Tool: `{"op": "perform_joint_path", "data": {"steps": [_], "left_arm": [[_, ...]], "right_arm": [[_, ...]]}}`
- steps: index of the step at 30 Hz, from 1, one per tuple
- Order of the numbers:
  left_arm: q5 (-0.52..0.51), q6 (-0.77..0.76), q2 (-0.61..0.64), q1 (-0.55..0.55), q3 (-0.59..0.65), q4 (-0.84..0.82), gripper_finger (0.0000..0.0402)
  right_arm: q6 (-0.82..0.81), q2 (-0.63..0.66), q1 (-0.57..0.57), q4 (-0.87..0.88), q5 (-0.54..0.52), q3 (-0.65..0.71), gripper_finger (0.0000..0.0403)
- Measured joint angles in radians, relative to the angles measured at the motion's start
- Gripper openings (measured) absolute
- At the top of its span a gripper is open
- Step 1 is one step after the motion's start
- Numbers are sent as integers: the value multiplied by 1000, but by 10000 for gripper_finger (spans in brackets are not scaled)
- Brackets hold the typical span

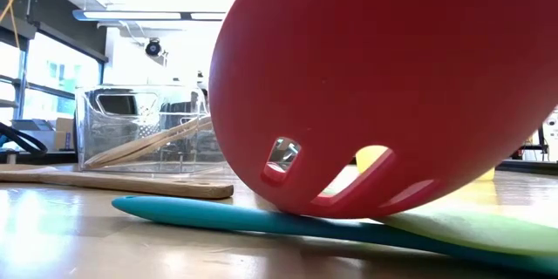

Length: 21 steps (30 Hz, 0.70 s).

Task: Pick & Place Kitchen Items
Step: Put the red serving spoon into the left transparent bin

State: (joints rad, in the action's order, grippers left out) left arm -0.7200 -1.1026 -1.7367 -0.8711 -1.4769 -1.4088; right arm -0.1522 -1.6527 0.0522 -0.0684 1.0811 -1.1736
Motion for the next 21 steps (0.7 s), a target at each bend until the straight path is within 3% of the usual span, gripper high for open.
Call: {"op": "perform_joint_path", "data": {"steps": [4, 8, 15, 21], "left_arm": [[0, 36, 0, 0, 0, 2, 10], [-27, 121, 0, 0, 0, 15, 10], [-134, 383, 0, 7, 0, 141, 10], [-38, 485, 0, 40, 0, 263, 12]], "right_arm": [[26, 0, 69, 88, -68, 0, 210], [-13, 0, 150, 151, -201, 0, 210], [-181, 0, 336, 167, -517, 0, 210], [-310, 0, 512, 112, -844, 0, 210]]}}
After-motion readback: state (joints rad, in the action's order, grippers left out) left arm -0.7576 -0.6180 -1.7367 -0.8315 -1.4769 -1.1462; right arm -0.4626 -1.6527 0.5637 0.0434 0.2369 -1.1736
